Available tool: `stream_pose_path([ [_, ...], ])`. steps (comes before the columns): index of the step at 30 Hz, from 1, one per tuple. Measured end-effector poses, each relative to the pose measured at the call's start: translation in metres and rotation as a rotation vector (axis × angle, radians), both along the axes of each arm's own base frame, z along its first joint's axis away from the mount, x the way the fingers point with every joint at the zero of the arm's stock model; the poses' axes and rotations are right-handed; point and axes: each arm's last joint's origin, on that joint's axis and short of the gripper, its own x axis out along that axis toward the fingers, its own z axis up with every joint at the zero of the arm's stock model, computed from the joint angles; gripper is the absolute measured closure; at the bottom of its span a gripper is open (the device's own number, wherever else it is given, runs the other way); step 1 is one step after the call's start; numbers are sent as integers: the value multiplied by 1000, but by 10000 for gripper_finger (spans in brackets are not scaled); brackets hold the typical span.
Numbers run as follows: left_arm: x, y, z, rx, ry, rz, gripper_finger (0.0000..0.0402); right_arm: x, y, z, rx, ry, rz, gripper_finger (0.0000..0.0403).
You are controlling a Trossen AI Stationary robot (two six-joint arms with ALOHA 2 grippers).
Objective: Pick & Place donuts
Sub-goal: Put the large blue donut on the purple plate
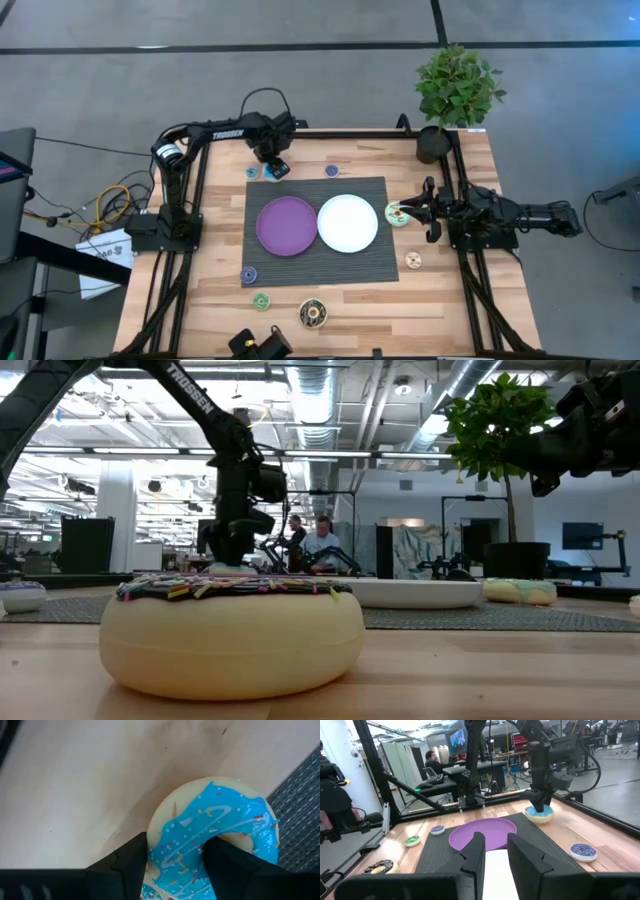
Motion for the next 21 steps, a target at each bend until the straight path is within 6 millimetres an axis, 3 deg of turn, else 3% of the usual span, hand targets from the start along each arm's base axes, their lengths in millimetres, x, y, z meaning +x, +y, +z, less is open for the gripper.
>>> stream_pose_path([
  [10, 4, -4, 11, -26, 2, 4, 226, 0, 0, 0, 0, 0, 0, 330],
  [14, 6, -15, 15, -48, 30, -17, 226, 0, 0, 0, 0, 0, 0, 330],
  [21, 15, -47, 46, -1, -30, -58, 226, 0, 0, 0, 0, 0, 0, 330],
])
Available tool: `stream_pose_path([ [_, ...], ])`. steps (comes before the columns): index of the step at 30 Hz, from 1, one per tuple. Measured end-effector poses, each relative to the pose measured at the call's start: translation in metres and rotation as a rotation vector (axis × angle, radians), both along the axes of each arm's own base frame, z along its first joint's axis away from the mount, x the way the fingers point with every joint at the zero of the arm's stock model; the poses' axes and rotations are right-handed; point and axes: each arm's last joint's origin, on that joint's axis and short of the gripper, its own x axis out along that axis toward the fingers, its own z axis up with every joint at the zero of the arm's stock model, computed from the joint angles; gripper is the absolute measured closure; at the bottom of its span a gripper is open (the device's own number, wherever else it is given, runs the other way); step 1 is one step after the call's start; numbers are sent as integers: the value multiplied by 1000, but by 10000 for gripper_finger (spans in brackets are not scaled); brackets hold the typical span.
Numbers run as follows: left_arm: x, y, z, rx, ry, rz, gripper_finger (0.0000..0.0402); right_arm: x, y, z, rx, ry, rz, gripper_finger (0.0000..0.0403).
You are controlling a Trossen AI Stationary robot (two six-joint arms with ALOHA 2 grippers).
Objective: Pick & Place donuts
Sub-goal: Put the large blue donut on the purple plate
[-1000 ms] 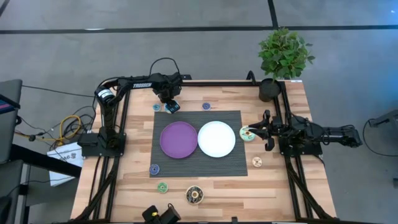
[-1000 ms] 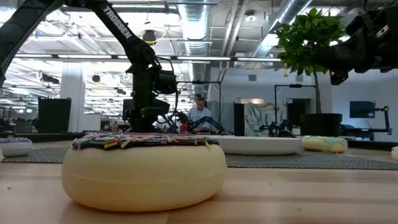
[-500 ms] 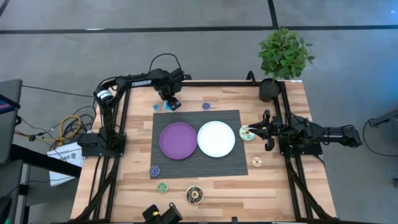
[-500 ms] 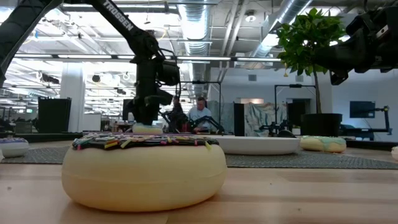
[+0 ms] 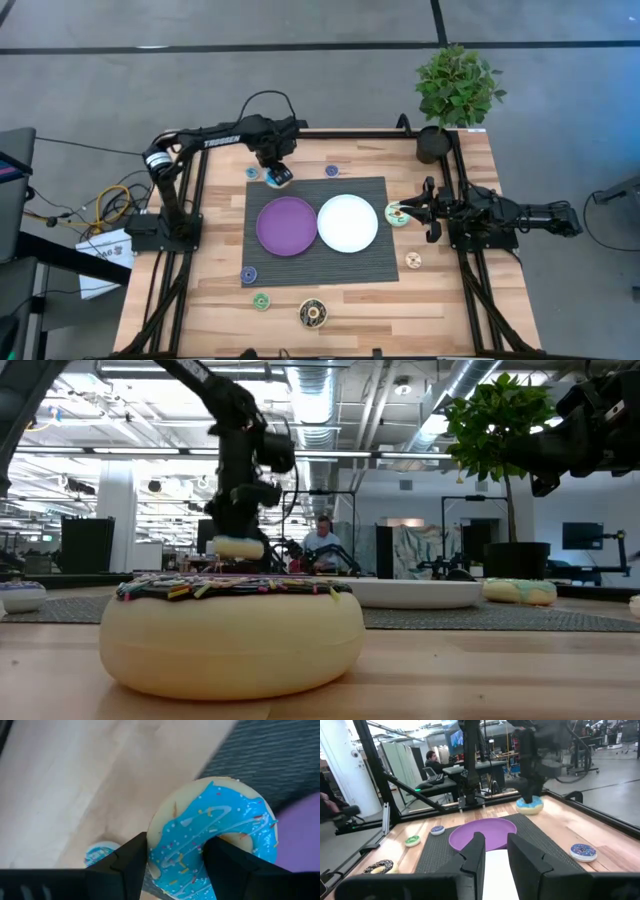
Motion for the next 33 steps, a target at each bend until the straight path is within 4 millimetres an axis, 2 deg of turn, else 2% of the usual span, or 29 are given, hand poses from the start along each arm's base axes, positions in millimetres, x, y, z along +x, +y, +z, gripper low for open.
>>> stream_pose_path([
  [7, 14, -48, 24, 22, -64, -68, 226, 0, 0, 0, 0, 1, 0, 330],
  [17, 42, -125, 25, 8, -104, -198, 226, 0, 0, 0, 0, 0, 0, 330],
  [21, 46, -150, 14, 5, -138, -240, 226, 0, 0, 0, 0, 0, 0, 330],
  [25, 43, -170, -2, 10, -118, -242, 226, 0, 0, 0, 0, 0, 0, 330],
  [33, 35, -181, -27, -17, -107, -197, 226, 0, 0, 0, 0, 0, 0, 330],
])
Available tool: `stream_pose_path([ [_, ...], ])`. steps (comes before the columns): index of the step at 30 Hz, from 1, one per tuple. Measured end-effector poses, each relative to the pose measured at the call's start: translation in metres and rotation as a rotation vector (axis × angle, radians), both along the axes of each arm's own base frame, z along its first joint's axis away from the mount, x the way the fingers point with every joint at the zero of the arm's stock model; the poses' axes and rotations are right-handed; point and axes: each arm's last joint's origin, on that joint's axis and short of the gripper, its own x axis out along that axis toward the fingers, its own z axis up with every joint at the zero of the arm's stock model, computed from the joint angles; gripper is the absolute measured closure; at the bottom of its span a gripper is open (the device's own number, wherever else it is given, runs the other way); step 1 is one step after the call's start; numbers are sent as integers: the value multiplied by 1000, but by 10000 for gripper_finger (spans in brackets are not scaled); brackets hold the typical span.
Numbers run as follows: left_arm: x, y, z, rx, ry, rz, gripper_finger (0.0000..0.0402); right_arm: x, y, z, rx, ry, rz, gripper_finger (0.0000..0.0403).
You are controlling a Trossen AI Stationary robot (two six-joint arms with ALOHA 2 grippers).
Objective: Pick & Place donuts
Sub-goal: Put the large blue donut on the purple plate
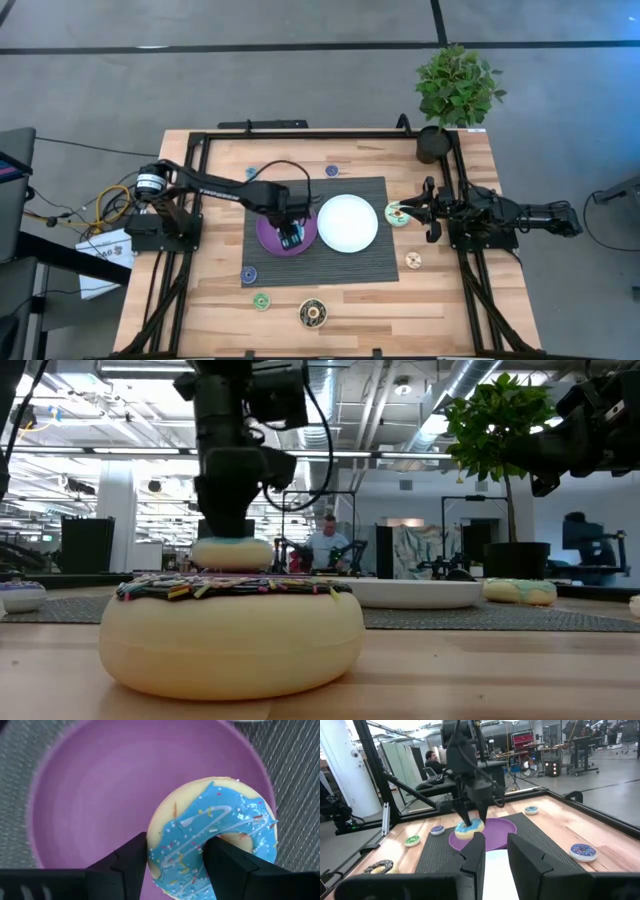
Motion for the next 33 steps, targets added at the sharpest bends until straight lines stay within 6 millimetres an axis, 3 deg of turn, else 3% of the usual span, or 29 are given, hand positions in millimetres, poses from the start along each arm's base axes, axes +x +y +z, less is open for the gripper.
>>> stream_pose_path([
  [11, -15, -2, -29, -28, 37, 59, 226, 0, 0, 0, 0, -1, 0, 330],
  [25, -11, -3, -29, -70, -13, 41, 224, 0, 0, 0, 0, 0, 0, 330],
  [33, -11, -3, -29, -57, -8, 43, 192, 0, 0, 0, 0, 0, 0, 330],
])
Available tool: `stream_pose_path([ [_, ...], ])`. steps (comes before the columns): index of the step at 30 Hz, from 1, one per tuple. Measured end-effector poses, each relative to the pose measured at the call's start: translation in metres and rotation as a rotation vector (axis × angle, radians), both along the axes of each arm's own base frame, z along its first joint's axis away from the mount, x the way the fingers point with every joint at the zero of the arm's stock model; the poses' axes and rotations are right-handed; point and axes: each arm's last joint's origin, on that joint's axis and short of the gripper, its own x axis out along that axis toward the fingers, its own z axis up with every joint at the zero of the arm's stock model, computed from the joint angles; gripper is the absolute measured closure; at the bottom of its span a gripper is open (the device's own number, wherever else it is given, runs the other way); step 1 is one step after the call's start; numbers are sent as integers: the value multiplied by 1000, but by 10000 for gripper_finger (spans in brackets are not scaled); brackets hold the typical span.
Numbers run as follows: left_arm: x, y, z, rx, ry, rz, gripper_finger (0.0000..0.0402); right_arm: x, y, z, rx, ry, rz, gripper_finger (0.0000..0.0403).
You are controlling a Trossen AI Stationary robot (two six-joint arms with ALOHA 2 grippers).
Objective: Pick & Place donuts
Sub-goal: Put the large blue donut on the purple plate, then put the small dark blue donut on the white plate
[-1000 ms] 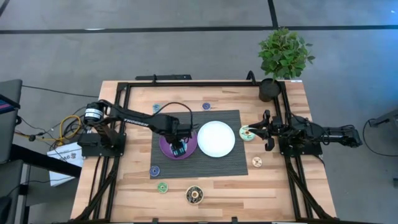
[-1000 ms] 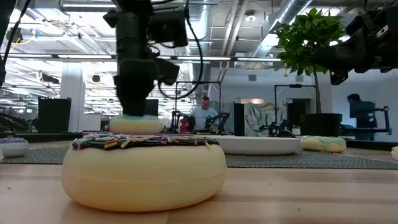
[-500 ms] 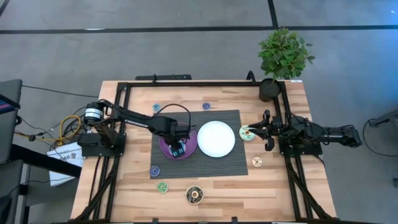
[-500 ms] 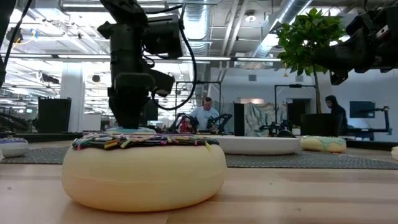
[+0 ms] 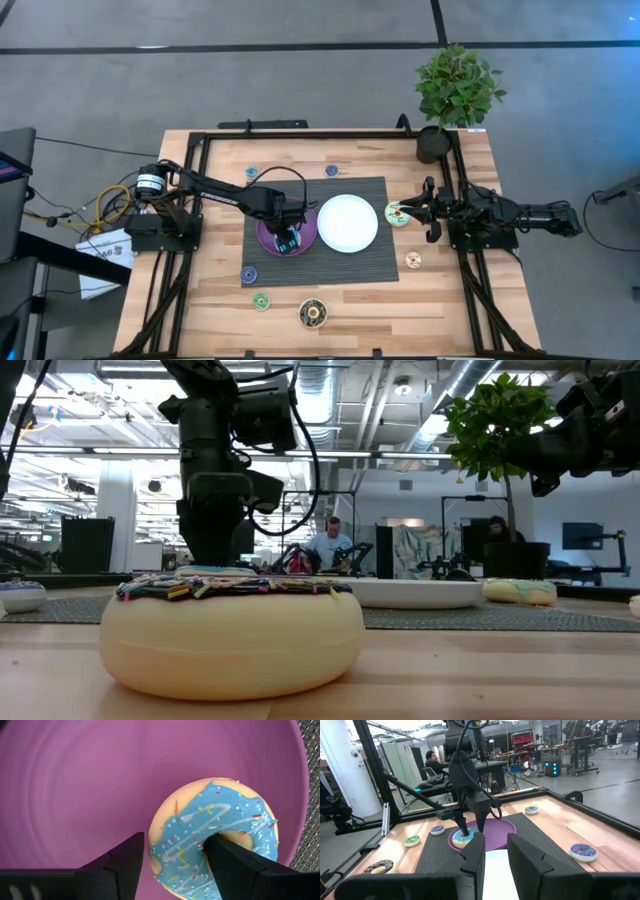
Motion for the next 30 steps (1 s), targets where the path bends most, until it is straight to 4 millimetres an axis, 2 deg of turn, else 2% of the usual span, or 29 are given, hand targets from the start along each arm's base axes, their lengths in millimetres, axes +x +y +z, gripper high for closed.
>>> stream_pose_path([
  [5, 1, 0, 2, 1, 1, -2, 165, 0, 0, 0, 0, 0, 0, 330],
  [11, 8, 0, 15, 11, -15, -35, 142, 0, 0, 0, 0, 0, 0, 330],
  [21, 7, 2, 33, 62, 65, -86, 138, 0, 0, 0, 0, 0, 0, 330],
  [25, 5, 3, 51, 108, 48, -96, 138, 0, 0, 0, 0, 0, 0, 330],
  [30, -2, 10, 91, 203, -71, -150, 138, 0, 0, 0, 0, 0, 0, 330],
])
